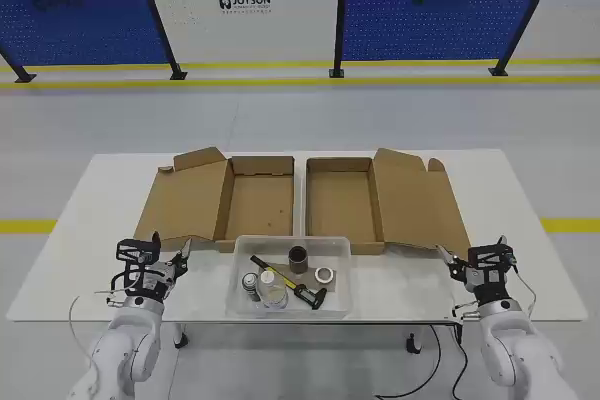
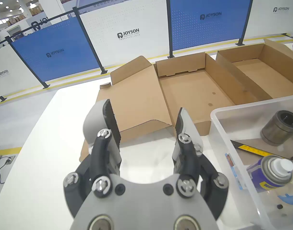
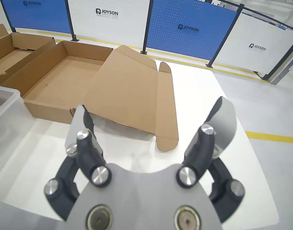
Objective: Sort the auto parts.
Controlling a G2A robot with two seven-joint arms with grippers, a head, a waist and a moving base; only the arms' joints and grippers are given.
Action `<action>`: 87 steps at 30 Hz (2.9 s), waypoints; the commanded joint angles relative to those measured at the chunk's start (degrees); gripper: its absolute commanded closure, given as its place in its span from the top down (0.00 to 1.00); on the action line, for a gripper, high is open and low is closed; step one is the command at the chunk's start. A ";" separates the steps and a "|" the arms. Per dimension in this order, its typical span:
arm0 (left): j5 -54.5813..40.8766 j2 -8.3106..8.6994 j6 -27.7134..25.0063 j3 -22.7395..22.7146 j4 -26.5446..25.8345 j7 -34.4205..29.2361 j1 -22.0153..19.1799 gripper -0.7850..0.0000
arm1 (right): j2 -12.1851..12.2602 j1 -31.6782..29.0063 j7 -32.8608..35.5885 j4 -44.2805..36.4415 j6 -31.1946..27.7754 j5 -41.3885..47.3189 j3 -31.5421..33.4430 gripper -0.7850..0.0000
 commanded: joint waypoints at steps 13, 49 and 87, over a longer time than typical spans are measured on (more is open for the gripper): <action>0.00 0.00 0.00 0.00 0.00 0.00 0.00 0.64 | 0.00 0.00 0.00 0.00 0.00 0.00 0.00 1.00; -14.34 -0.57 -20.27 6.78 -7.24 -4.49 -3.49 1.00 | 0.00 0.00 0.00 0.00 0.00 0.00 0.00 1.00; -2.11 0.24 -31.00 15.96 0.66 -3.13 -4.25 1.00 | 0.00 0.00 0.00 0.00 0.00 0.00 0.00 1.00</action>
